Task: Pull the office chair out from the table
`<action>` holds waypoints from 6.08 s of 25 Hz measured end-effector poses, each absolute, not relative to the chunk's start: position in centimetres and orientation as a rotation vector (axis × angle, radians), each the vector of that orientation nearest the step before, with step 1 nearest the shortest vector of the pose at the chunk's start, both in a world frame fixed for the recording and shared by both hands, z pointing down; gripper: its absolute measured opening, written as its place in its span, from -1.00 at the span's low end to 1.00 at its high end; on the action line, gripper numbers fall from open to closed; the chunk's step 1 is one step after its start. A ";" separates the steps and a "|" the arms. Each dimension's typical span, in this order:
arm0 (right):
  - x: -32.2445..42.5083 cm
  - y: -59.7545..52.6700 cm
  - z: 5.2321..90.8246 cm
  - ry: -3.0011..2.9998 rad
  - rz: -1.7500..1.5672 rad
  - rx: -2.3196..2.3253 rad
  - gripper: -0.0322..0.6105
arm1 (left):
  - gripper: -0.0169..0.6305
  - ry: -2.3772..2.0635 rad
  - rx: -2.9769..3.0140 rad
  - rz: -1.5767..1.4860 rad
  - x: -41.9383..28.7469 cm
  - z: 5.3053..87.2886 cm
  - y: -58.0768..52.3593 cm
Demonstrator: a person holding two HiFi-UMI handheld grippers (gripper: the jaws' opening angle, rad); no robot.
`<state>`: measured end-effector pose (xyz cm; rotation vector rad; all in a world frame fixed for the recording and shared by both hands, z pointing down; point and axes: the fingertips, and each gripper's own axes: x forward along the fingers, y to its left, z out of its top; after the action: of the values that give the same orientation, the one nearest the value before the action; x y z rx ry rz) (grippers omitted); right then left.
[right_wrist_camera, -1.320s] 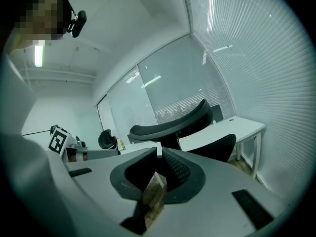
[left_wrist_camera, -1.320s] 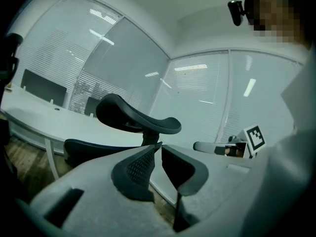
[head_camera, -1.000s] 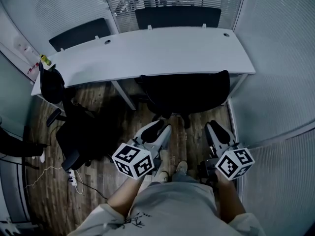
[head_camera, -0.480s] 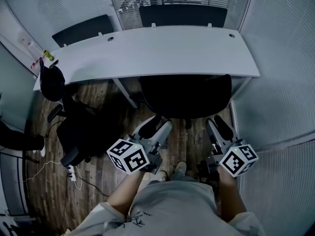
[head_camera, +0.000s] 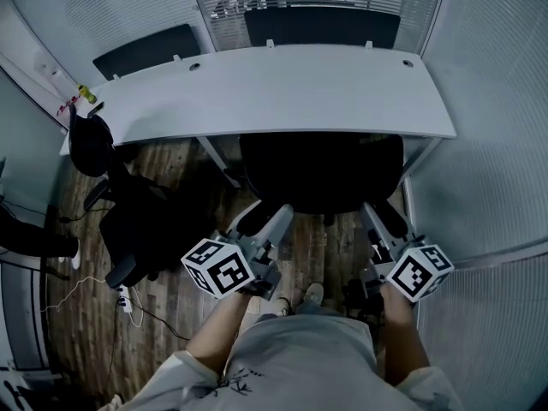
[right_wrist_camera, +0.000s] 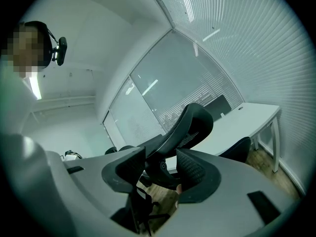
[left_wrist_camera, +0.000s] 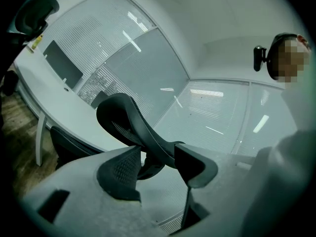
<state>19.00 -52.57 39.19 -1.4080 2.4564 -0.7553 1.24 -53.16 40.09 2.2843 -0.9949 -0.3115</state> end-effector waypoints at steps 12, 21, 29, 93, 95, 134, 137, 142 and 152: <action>18.4 -54.3 38.6 2.408 -0.860 -1.337 -0.37 | -0.28 -0.995 2.258 -0.332 1.5 39.5 -54.5; 18.2 -54.6 38.3 2.390 -0.884 -1.331 -0.37 | -0.34 -1.000 2.247 -0.336 1.7 39.0 -55.1; 18.8 -53.8 39.2 2.364 -0.935 -1.299 -0.39 | -0.45 -0.982 2.207 -0.357 2.1 39.8 -54.2; 16.2 -29.9 39.1 2.260 -0.867 -1.306 -0.44 | -0.50 -0.863 2.219 -0.358 -0.3 40.2 -31.2; 16.0 -28.9 39.0 2.260 -0.863 -1.302 -0.44 | -0.50 -0.858 2.219 -0.360 -0.5 40.2 -30.2; 16.6 -17.7 39.6 2.215 -0.914 -1.298 -0.47 | -0.51 -0.871 2.217 -0.325 -0.3 40.3 -19.2; 16.6 -16.9 39.3 2.228 -0.908 -1.273 -0.47 | -0.51 -0.872 2.217 -0.329 -0.2 40.2 -18.4; 16.6 -14.4 40.1 2.227 -0.912 -1.291 -0.47 | -0.51 -0.874 2.212 -0.333 -0.4 40.7 -15.9; 16.0 -11.5 40.1 2.243 -0.924 -1.297 -0.47 | -0.51 -0.877 2.200 -0.347 -1.0 40.5 -12.9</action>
<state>16.00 -11.46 40.09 -1.2968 2.2429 -0.9242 -1.03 -12.90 40.51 2.2004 -0.8774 -0.3471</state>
